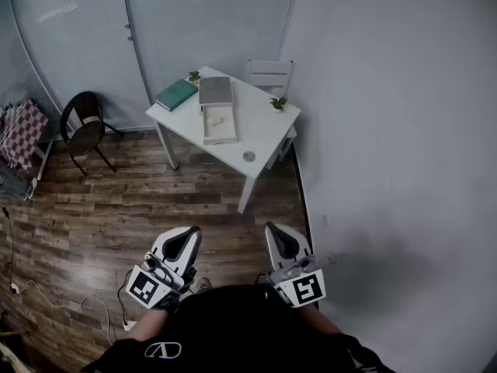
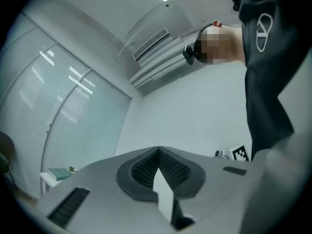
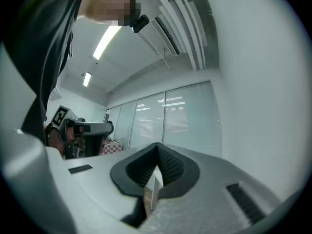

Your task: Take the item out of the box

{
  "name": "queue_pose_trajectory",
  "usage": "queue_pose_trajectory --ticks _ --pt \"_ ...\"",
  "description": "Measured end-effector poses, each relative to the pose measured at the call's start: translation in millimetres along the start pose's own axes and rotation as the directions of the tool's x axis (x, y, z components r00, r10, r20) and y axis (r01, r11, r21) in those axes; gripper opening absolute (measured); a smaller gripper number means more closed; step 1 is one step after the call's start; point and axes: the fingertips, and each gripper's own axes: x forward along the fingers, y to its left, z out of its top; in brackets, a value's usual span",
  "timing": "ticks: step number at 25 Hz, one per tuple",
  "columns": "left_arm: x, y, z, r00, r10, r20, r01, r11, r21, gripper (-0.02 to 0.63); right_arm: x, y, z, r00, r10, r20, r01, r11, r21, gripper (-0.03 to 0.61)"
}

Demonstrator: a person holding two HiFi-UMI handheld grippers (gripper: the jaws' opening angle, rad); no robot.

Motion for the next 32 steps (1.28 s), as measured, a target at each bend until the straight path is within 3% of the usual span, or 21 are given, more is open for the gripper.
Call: queue_pose_trajectory --ticks 5,13,16,21,32 --pt "1.1 -3.8 3.1 1.0 -0.002 -0.003 0.002 1.0 0.003 0.005 0.5 0.7 -4.3 0.999 0.002 -0.049 -0.002 1.0 0.0 0.004" --pt "-1.4 -7.6 4.8 1.0 0.0 -0.008 0.0 1.0 -0.006 0.005 -2.3 4.5 -4.6 0.999 0.026 -0.022 -0.024 0.996 0.082 0.006" --pt "2.5 -10.7 3.0 1.0 -0.007 -0.004 0.007 1.0 0.002 0.005 -8.7 1.2 -7.9 1.0 0.011 -0.019 -0.01 0.998 0.066 0.006" --pt "15.3 -6.2 0.6 1.0 0.023 -0.006 -0.023 1.0 0.015 0.005 -14.2 -18.9 -13.6 1.0 -0.012 -0.017 0.013 0.996 0.084 0.006" --pt "58.2 31.8 -19.9 0.997 0.071 -0.009 -0.07 0.996 0.049 0.005 11.9 -66.7 -50.5 0.999 0.035 -0.027 -0.032 0.994 0.108 0.006"
